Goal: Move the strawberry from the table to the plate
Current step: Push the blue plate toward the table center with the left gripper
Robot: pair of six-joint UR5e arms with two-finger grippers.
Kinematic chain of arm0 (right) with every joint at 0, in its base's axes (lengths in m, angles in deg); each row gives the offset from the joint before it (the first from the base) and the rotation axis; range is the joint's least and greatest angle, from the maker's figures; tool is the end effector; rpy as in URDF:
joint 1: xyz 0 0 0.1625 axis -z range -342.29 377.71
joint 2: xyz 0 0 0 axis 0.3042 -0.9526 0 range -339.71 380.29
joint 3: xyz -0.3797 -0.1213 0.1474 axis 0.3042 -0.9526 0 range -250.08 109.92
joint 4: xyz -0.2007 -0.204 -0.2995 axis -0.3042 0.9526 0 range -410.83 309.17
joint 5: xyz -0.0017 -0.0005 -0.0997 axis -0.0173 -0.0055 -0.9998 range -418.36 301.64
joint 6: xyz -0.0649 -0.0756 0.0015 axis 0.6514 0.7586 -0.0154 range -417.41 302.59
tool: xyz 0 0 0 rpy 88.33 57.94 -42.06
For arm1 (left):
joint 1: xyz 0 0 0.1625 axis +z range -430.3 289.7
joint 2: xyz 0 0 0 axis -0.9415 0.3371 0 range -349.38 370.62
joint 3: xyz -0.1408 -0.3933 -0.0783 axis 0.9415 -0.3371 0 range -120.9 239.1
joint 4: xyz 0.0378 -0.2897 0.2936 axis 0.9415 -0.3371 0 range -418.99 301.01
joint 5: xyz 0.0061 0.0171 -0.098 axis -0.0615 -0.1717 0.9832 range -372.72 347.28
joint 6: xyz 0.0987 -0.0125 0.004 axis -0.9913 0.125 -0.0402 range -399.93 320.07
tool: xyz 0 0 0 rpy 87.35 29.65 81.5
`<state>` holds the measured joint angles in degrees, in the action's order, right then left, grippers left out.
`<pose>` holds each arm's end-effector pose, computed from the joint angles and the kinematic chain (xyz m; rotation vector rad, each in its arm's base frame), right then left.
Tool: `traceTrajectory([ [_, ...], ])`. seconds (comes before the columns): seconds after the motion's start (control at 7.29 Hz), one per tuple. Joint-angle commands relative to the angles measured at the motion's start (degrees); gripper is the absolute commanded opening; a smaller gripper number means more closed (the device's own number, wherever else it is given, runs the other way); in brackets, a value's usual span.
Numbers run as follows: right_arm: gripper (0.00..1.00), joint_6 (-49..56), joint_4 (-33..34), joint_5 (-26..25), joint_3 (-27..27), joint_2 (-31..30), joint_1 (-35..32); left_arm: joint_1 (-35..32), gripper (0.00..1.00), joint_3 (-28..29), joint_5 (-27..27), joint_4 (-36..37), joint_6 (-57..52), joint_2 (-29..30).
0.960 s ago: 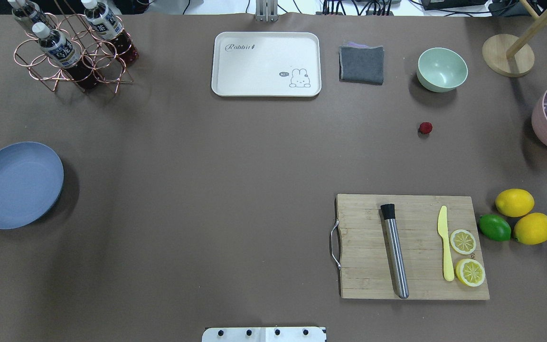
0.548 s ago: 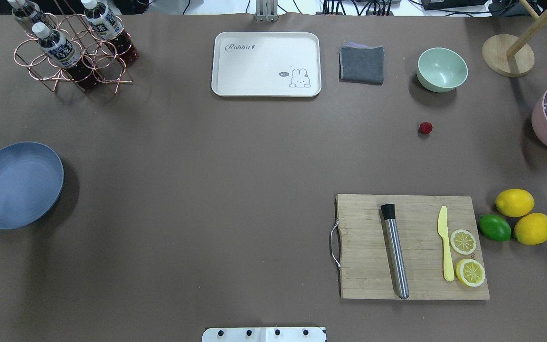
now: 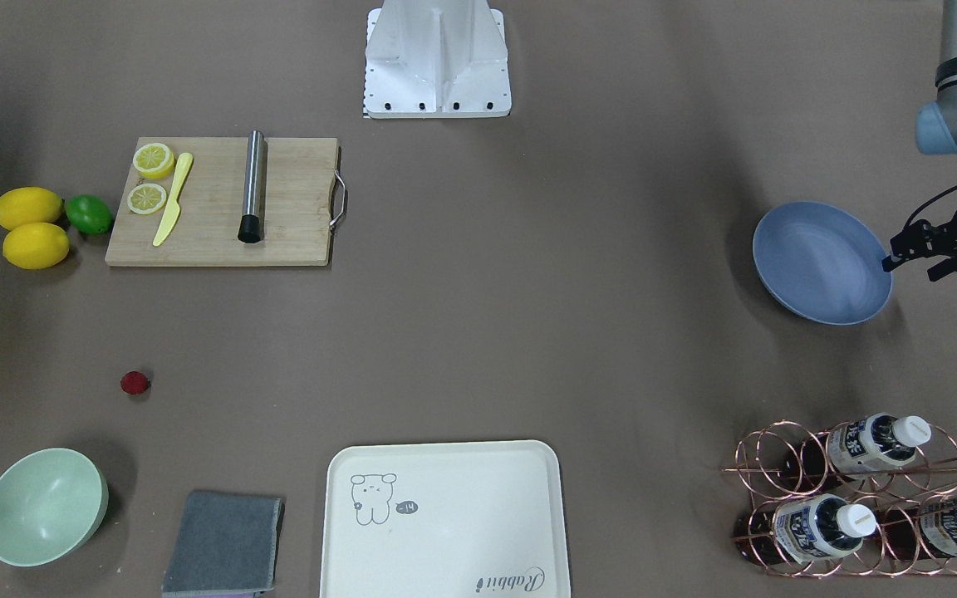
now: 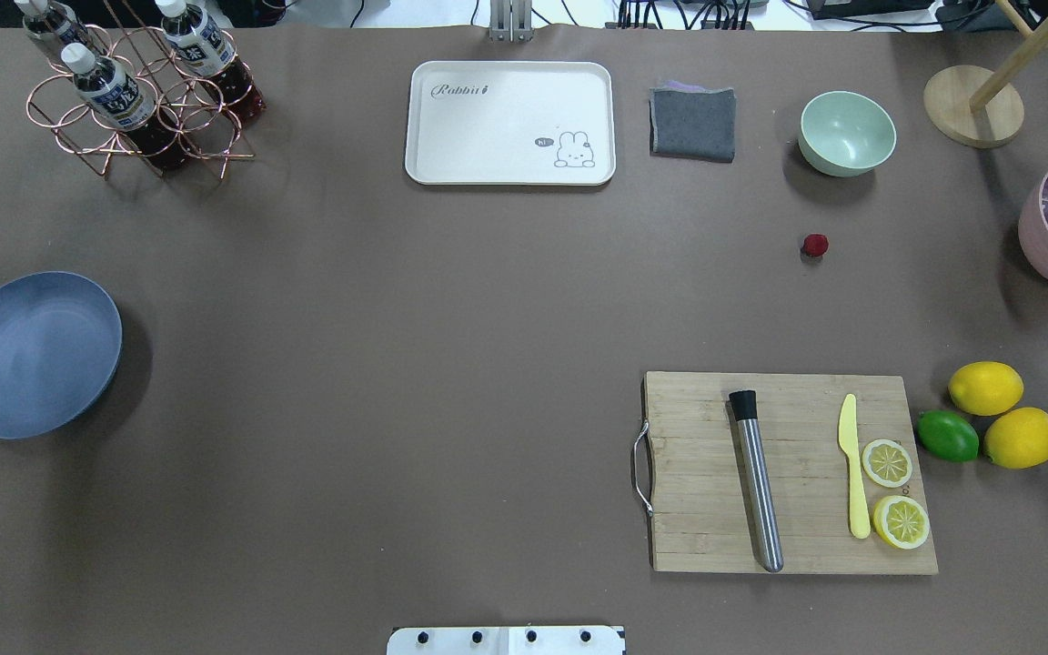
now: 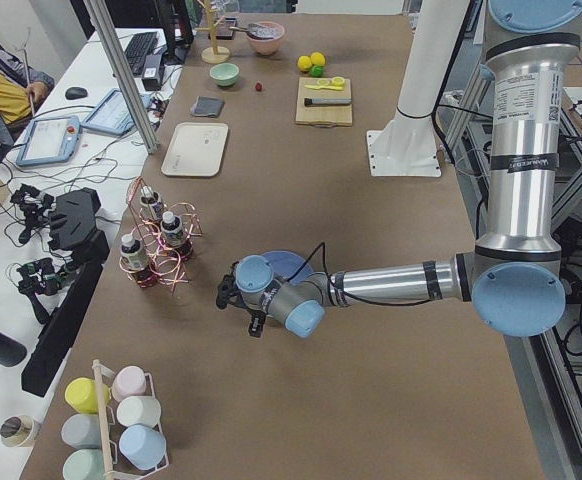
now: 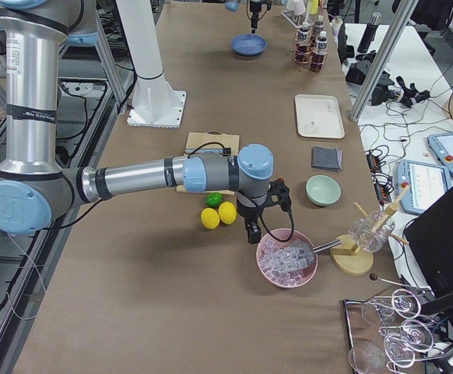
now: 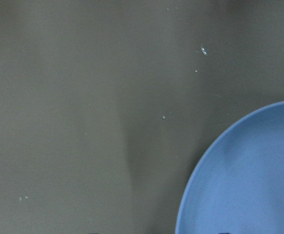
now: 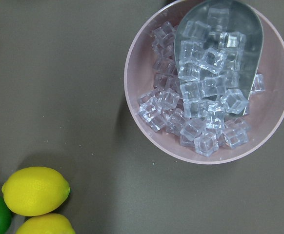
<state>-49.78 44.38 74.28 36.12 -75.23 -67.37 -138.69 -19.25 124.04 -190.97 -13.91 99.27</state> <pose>0.0269 -0.4548 0.5763 0.1087 -0.7433 -0.2442 0.1249 -0.4801 0.6871 0.1141 0.9219 0.1349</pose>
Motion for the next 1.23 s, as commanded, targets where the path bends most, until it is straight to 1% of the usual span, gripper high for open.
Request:
traceTrajectory([
  [0.0,1.00,-0.07,0.07,-0.02,-0.12,0.07,0.00,2.11,0.76,0.13,0.00,-0.11,3.42,0.91],
  [0.14,1.00,-0.07,-0.02,0.07,-0.03,0.07,0.00,2.12,0.68,0.13,0.00,-0.29,3.43,0.83],
  [0.41,1.00,-0.07,-0.02,0.07,-0.03,0.07,0.00,2.30,0.62,0.57,0.00,-0.29,3.43,0.65],
  [0.69,1.00,-0.07,-0.02,0.07,-0.03,0.07,0.00,2.39,0.61,1.01,-1.23,-0.29,3.43,0.74],
  [0.82,1.00,-0.07,0.07,0.16,-0.03,0.16,0.00,3.17,0.55,1.27,-1.32,-0.29,3.43,0.74],
  [0.96,1.00,-0.59,0.07,0.68,-0.12,0.42,0.18,3.35,0.54,1.36,-1.32,-0.29,3.51,0.74],
  [1.1,1.00,-1.03,-0.02,1.03,-0.12,0.43,0.18,3.35,0.49,1.28,-1.32,-0.29,3.51,0.74],
])
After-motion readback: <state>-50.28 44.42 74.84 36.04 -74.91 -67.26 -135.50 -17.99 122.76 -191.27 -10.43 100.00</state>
